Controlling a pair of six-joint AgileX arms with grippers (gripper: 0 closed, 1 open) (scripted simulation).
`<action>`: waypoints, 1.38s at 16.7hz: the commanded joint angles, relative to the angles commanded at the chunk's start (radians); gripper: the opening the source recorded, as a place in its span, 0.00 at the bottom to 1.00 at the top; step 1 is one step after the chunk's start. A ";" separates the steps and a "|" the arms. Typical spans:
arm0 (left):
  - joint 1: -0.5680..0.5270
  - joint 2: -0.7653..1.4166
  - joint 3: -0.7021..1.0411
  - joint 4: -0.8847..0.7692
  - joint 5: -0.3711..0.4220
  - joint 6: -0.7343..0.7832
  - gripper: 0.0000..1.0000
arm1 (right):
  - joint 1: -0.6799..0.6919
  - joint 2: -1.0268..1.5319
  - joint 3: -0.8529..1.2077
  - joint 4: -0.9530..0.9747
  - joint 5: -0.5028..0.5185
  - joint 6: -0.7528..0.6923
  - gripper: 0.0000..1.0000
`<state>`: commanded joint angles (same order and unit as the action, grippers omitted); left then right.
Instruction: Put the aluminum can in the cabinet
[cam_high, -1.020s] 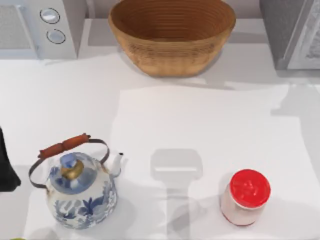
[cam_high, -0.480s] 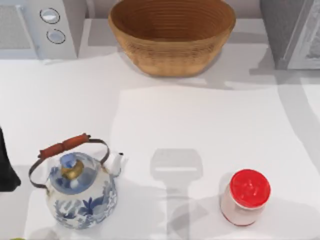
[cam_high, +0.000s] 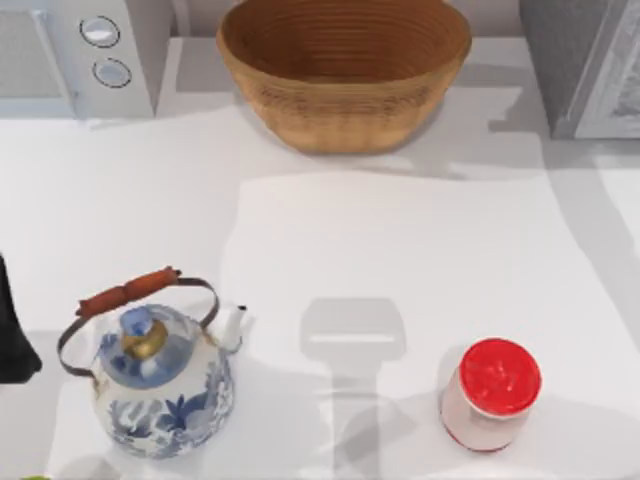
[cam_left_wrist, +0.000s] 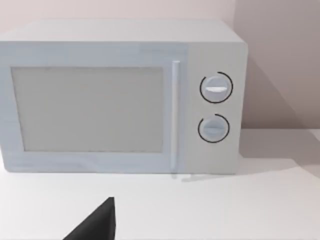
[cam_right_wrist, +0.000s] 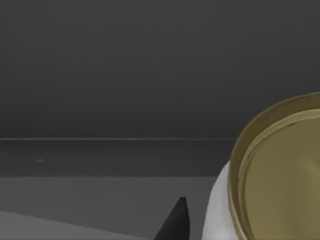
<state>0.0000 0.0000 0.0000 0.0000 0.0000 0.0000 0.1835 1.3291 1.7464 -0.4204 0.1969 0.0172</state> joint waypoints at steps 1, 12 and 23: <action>0.000 0.000 0.000 0.000 0.000 0.000 1.00 | 0.000 0.000 0.000 0.000 0.000 0.000 0.00; 0.000 0.000 0.000 0.000 0.000 0.000 1.00 | -0.033 0.358 0.450 -0.124 -0.037 0.002 0.00; 0.000 0.000 0.000 0.000 0.000 0.000 1.00 | -0.087 0.759 1.018 -0.259 -0.073 0.000 0.00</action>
<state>0.0000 0.0000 0.0000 0.0000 0.0000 0.0000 0.0965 2.0879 2.7645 -0.6790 0.1242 0.0170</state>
